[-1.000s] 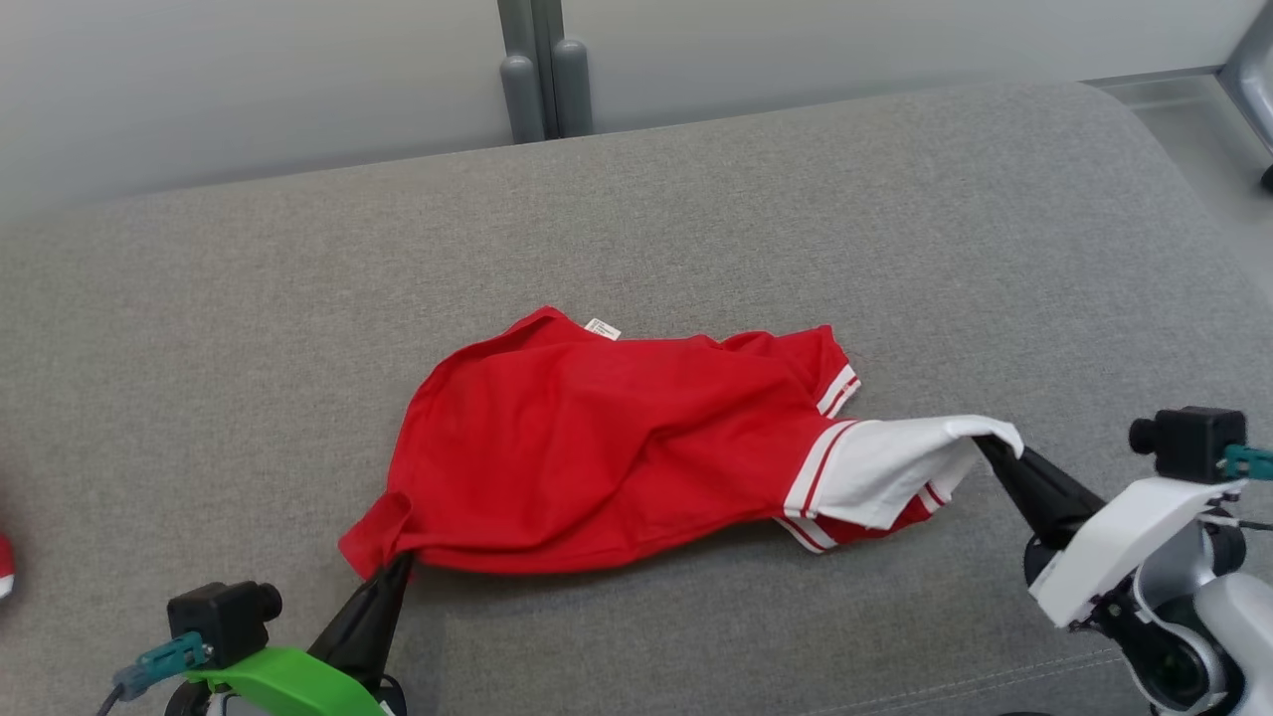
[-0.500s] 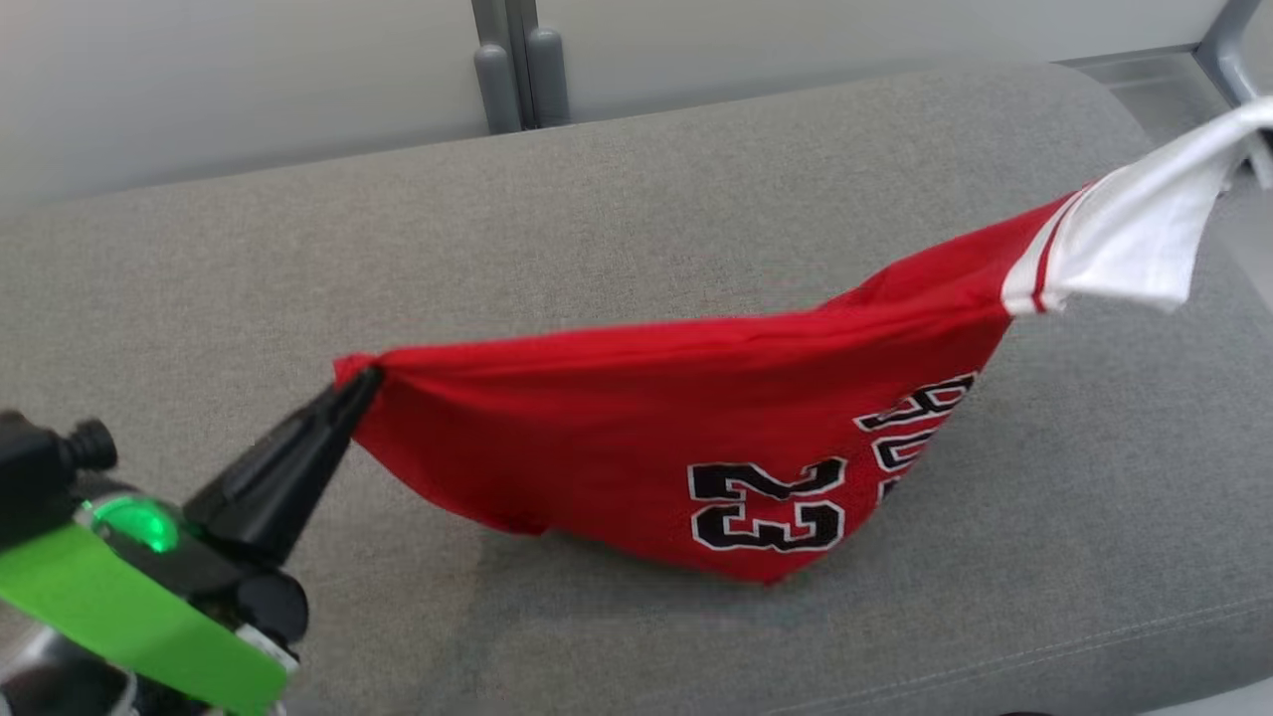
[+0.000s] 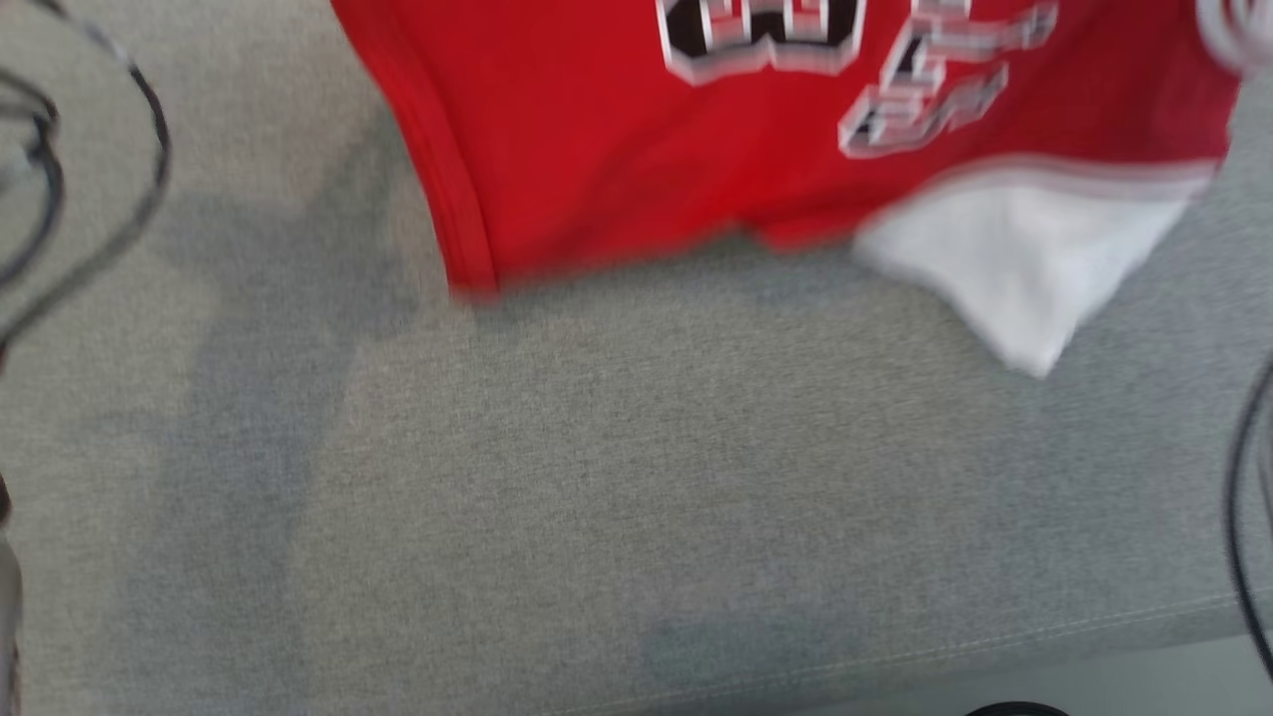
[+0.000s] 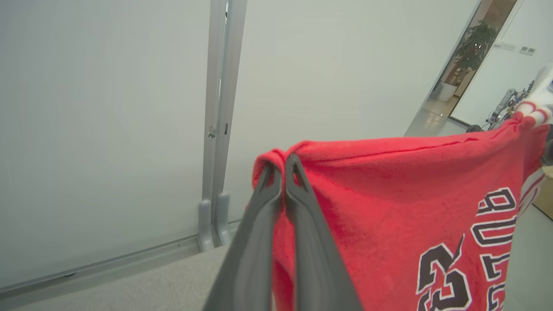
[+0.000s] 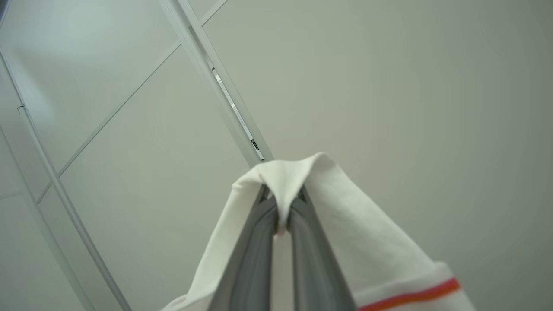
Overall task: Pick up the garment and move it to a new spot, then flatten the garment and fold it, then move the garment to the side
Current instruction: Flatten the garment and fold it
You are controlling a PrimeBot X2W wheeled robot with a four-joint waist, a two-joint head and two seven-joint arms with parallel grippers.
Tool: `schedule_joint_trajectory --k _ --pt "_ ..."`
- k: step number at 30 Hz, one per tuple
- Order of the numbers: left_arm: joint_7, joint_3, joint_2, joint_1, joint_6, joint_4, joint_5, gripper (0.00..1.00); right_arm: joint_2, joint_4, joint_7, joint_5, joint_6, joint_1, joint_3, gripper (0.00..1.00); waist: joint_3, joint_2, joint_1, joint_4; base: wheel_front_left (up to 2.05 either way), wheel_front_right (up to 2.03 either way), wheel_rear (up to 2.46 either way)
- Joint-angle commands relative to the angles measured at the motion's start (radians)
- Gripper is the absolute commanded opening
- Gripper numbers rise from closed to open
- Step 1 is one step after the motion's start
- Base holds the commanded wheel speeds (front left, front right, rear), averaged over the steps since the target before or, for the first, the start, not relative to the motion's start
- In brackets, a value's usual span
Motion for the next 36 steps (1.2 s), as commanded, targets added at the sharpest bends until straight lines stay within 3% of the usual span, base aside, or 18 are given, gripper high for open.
schedule_joint_trajectory --k 1,3,6,10,12,16,22,30,32,36 --pt "-0.061 -0.005 -0.016 -0.095 -0.016 0.078 0.047 0.0 0.057 0.083 -0.06 -0.089 0.0 -0.105 -0.037 0.0 0.224 0.0 -0.0002 0.068 0.0 0.0 0.0" --pt "-0.174 -0.002 -0.042 -0.208 -0.021 0.193 0.111 0.0 0.128 0.175 -0.135 -0.192 0.0 -0.235 -0.078 0.0 0.249 0.0 -0.0002 0.07 0.0 0.0 0.0" --pt "-0.369 0.002 -0.075 -0.341 -0.046 0.335 0.179 0.0 0.172 0.259 -0.216 -0.27 0.0 -0.379 -0.093 0.0 0.284 0.0 -0.0002 0.069 0.0 0.0 0.0" --pt "-0.578 -0.023 -0.11 -0.394 -0.092 0.482 0.201 0.0 0.189 0.314 -0.263 -0.224 0.0 -0.408 -0.059 0.0 0.312 0.0 -0.0002 0.064 0.0 0.0 0.0" --pt "-0.616 -0.034 -0.117 -0.381 -0.099 0.505 0.191 0.0 0.19 0.312 -0.265 -0.206 0.0 -0.382 -0.036 0.0 0.314 0.0 -0.0002 0.063 0.0 0.0 0.0" --pt "-0.703 -0.149 -0.099 -0.264 -0.106 0.528 0.13 0.0 0.184 0.232 -0.247 -0.112 0.0 -0.186 0.038 0.0 0.31 0.0 -0.0002 0.053 0.0 0.0 0.0" --pt "-0.76 -0.319 0.035 0.02 -0.106 0.432 -0.015 0.0 0.105 0.016 -0.216 0.057 0.0 0.284 0.078 0.0 0.259 0.0 -0.0002 0.031 0.0 0.0 0.0" --pt "-0.789 -0.388 0.186 0.393 -0.106 0.227 -0.095 0.0 0.032 -0.251 -0.172 0.251 0.0 0.787 0.083 0.0 0.092 0.0 -0.0002 -0.003 0.0 0.0 0.0" --pt "-0.792 -0.387 0.203 0.49 -0.086 0.164 -0.089 0.0 0.014 -0.305 -0.147 0.283 0.0 0.885 0.085 0.0 0.046 0.0 -0.0002 -0.012 0.0 0.0 0.0" --pt "-0.792 -0.394 0.236 0.714 -0.002 0.031 -0.094 0.0 -0.025 -0.398 -0.083 0.328 0.0 1.075 0.085 0.0 -0.041 0.0 -0.0002 -0.032 0.0 0.0 0.0"
